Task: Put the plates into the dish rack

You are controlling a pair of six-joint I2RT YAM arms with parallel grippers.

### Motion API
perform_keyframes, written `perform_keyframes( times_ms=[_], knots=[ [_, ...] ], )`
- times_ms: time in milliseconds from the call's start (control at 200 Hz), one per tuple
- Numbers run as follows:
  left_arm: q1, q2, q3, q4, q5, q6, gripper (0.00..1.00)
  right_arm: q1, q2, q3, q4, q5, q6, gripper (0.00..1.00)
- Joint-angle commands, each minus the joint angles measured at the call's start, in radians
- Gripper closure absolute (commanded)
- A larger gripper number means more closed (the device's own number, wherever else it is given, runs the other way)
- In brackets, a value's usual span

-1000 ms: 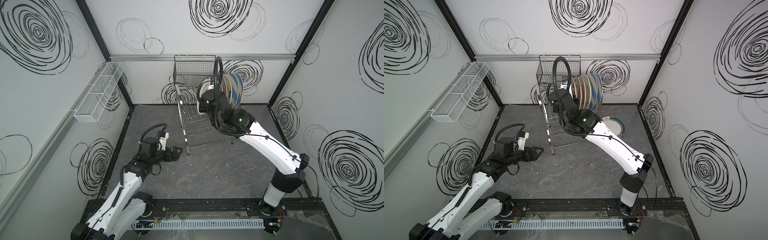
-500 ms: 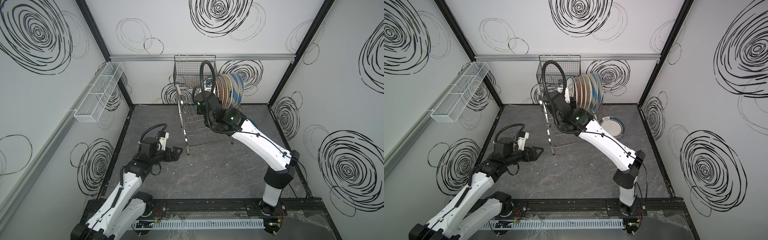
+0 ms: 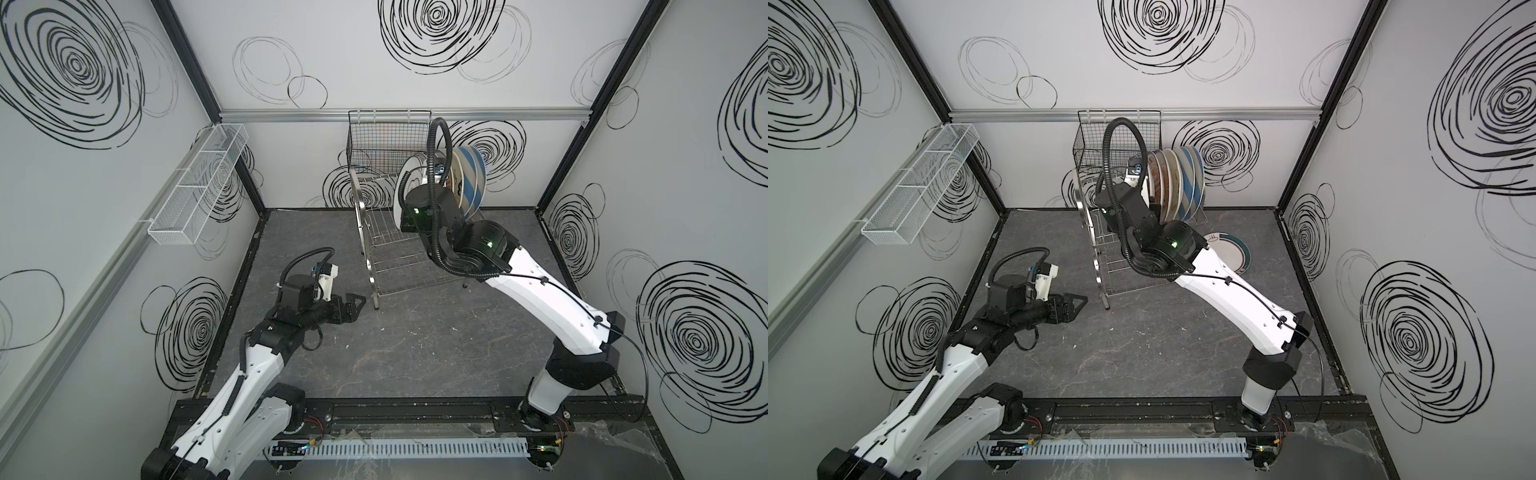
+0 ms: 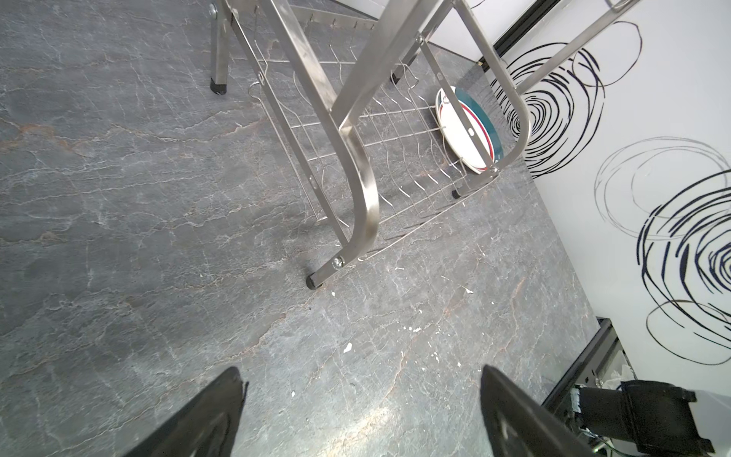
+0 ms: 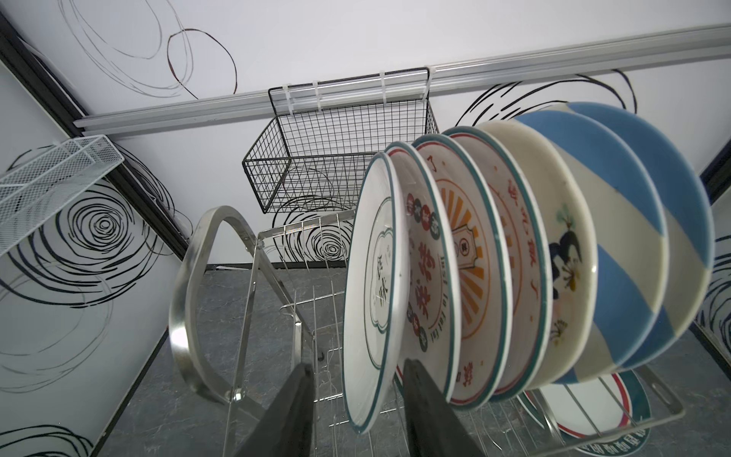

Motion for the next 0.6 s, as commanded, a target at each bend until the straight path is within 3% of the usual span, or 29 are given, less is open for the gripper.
perform_keyframes(
  times_ms=[0, 335, 595],
  knots=[
    [0.005, -0.015, -0.008, 0.053, 0.022, 0.019, 0.04, 0.019, -0.036, -0.044, -0.027, 0.026, 0.062, 0.59],
    [0.002, -0.020, -0.008, 0.053, 0.022, 0.018, 0.04, 0.003, -0.012, -0.082, -0.032, 0.075, 0.073, 0.58],
    [0.002, -0.020, -0.008, 0.053, 0.022, 0.019, 0.04, -0.022, -0.015, -0.152, 0.055, 0.026, 0.048, 0.59]
  ],
)
